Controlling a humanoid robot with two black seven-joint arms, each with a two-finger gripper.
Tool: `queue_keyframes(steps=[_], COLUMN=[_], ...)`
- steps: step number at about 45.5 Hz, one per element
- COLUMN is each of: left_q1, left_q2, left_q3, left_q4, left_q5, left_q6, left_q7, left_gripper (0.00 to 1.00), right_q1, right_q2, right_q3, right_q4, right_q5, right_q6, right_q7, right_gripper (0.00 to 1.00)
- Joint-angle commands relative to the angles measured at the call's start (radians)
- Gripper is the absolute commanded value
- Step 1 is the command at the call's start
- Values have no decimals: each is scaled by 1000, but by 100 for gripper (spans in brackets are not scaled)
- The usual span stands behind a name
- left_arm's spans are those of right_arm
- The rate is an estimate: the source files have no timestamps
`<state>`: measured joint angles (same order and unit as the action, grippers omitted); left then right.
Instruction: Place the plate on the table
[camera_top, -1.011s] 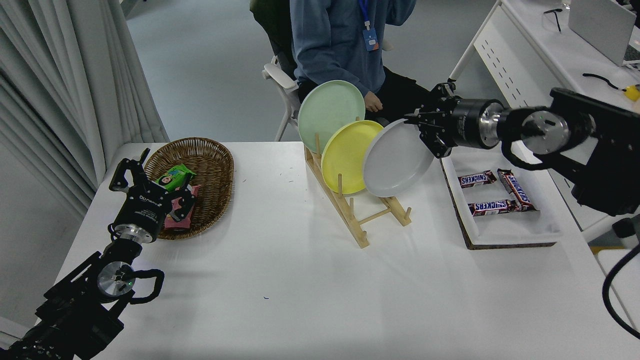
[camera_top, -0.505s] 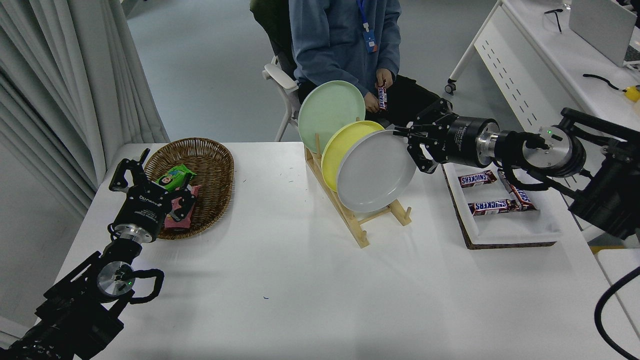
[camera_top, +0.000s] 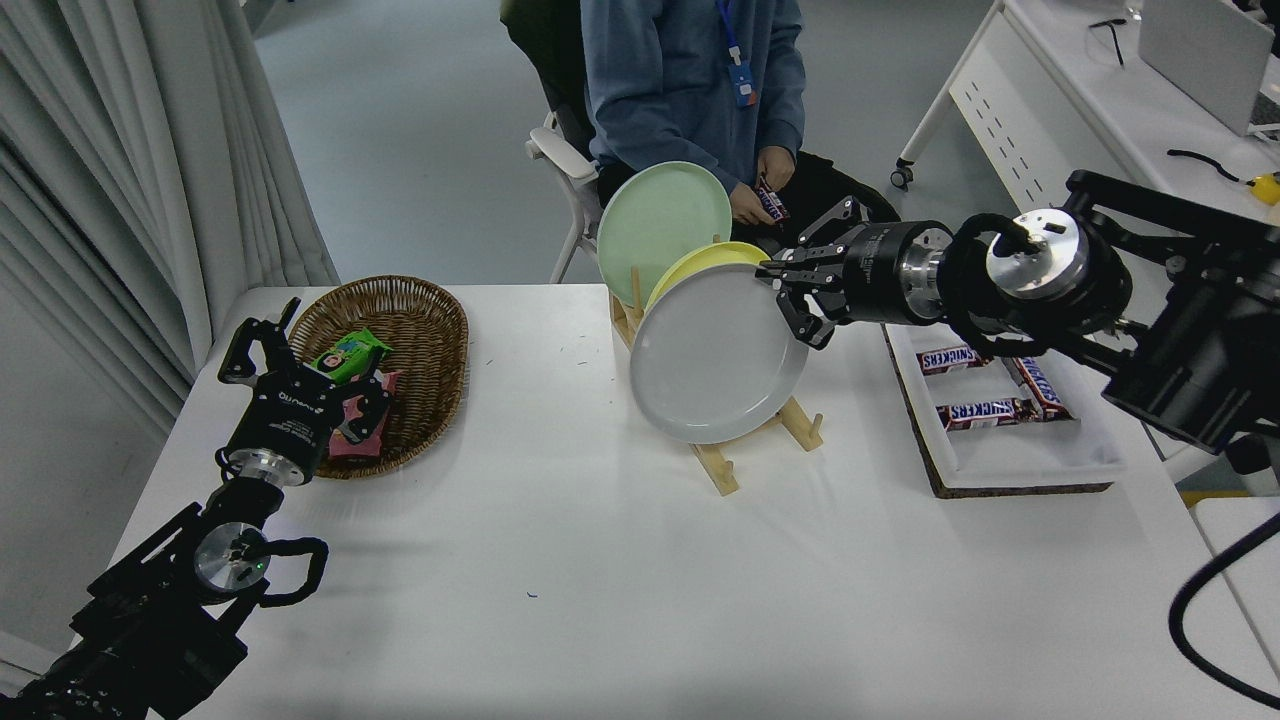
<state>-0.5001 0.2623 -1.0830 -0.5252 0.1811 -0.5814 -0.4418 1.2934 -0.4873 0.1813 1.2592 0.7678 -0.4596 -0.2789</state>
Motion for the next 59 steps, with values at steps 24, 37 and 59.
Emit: queue_keyframes(steps=[24, 37, 59], left_q1=[0, 0, 0], left_q2=[0, 0, 0], left_q3=[2, 0, 0], left_q4=[-1, 1, -1], left_q5=[0, 0, 0], left_q6=[0, 0, 0], left_q7=[0, 0, 0], left_gripper=[100, 100, 100], right_q1=[-94, -180, -272], right_q2=[167, 242, 444], right_q3=[130, 142, 195], right_q4=[46, -47, -403], right_q5=[129, 217, 211], right_q6=[-326, -326, -326], right_q7=[-8, -6, -6], right_gripper=[0, 0, 0])
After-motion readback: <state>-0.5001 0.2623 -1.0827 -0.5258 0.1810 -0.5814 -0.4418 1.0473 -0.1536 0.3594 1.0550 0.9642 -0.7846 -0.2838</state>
